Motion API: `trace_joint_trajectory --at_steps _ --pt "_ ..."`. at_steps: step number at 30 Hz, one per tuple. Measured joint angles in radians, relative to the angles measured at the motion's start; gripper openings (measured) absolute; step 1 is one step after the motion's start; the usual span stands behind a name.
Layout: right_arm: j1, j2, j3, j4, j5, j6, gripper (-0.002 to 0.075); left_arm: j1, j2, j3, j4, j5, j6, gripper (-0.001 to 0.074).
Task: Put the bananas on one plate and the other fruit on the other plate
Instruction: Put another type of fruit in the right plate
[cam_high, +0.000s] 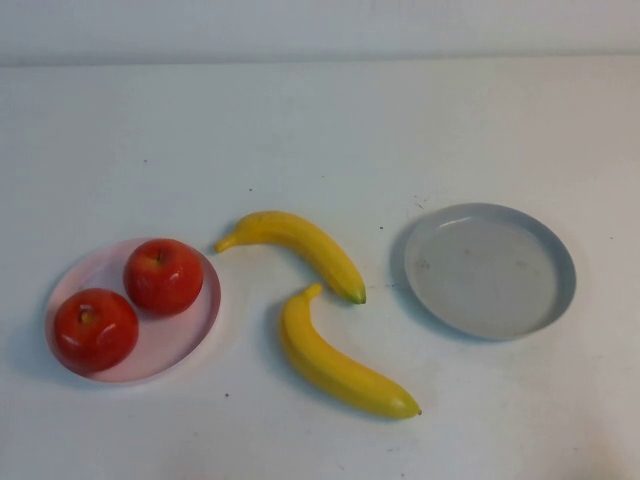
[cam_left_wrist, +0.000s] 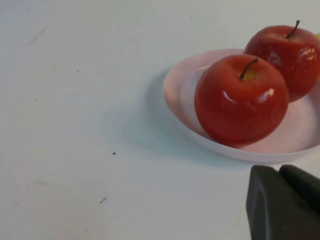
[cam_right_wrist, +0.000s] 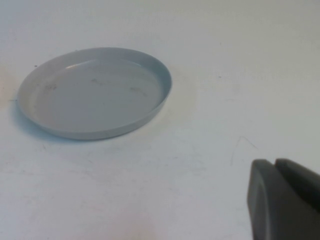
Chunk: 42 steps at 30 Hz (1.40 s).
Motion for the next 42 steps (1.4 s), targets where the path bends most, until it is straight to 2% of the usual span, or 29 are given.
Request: trace_joint_trajectory --at_steps 23,25,31,33,38,42 --pt "0.000 0.000 0.000 0.002 -0.006 0.000 -0.0017 0.000 0.000 0.000 0.006 0.000 0.000 0.0002" --pt "0.000 0.000 0.000 0.060 -0.046 0.019 -0.0017 0.000 0.000 0.000 0.006 0.000 0.000 0.0002" --pt "0.000 0.000 0.000 0.487 -0.231 0.050 -0.0017 0.000 0.000 0.000 0.006 0.000 0.000 0.0002" --pt "0.000 0.000 0.000 0.583 -0.282 0.050 -0.0017 0.000 0.000 0.000 0.006 0.000 0.000 0.0002" --pt "0.000 0.000 0.000 0.671 -0.343 0.050 -0.0017 0.000 0.000 0.000 0.006 0.000 0.000 0.0002" --pt "0.000 0.007 -0.068 0.661 -0.183 0.050 -0.0017 0.000 0.000 0.000 0.006 0.000 0.000 0.0002"
